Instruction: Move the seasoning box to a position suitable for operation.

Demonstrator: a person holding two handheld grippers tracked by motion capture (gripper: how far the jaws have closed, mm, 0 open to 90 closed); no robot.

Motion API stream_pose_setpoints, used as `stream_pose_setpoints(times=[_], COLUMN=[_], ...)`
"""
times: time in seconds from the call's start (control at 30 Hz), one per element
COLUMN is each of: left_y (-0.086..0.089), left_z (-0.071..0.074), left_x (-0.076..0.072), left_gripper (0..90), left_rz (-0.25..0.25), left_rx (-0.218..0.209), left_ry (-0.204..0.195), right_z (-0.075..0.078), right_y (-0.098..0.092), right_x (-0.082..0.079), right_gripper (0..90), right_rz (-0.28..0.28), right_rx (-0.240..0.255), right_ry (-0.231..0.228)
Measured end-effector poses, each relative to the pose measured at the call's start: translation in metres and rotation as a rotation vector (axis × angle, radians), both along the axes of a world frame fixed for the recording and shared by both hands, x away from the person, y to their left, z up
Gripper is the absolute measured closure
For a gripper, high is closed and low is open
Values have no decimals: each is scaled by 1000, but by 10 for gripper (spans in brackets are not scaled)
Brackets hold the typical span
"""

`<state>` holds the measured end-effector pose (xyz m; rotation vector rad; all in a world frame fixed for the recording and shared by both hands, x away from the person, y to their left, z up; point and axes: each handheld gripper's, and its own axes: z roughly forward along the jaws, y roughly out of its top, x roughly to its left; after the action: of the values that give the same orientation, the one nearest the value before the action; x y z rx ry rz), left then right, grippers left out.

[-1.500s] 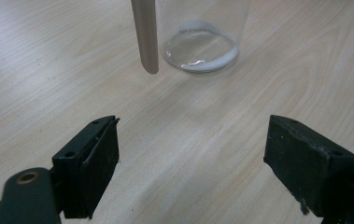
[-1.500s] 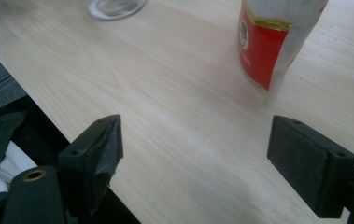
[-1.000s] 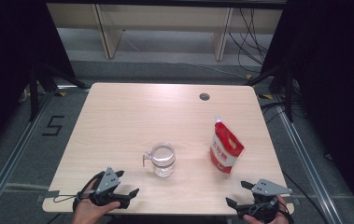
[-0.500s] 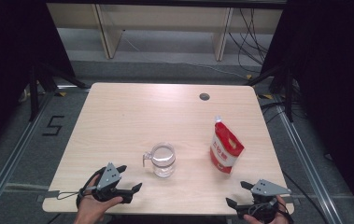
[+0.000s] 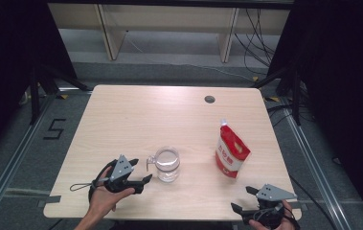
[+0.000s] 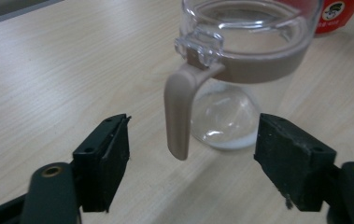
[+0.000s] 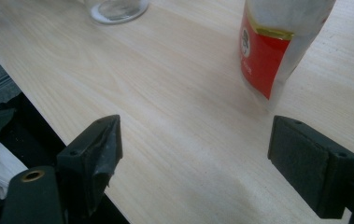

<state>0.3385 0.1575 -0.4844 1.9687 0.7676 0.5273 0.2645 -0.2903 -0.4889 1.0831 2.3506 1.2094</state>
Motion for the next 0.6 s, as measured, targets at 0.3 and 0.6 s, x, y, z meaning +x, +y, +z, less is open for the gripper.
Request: stream_pose_setpoints(times=[0.3, 0.6], left_y=[-6, -10], left_z=[-2, -2], left_x=[17, 17], left_gripper=[489, 666], left_rz=[-9, -54], left_rx=[23, 69], left_ry=[-24, -47], right_z=[0, -1], right_y=[2, 1], right_x=[-2, 0], right_gripper=[182, 188], right_rz=[-12, 12], right_rx=[14, 8], right_ry=[36, 23])
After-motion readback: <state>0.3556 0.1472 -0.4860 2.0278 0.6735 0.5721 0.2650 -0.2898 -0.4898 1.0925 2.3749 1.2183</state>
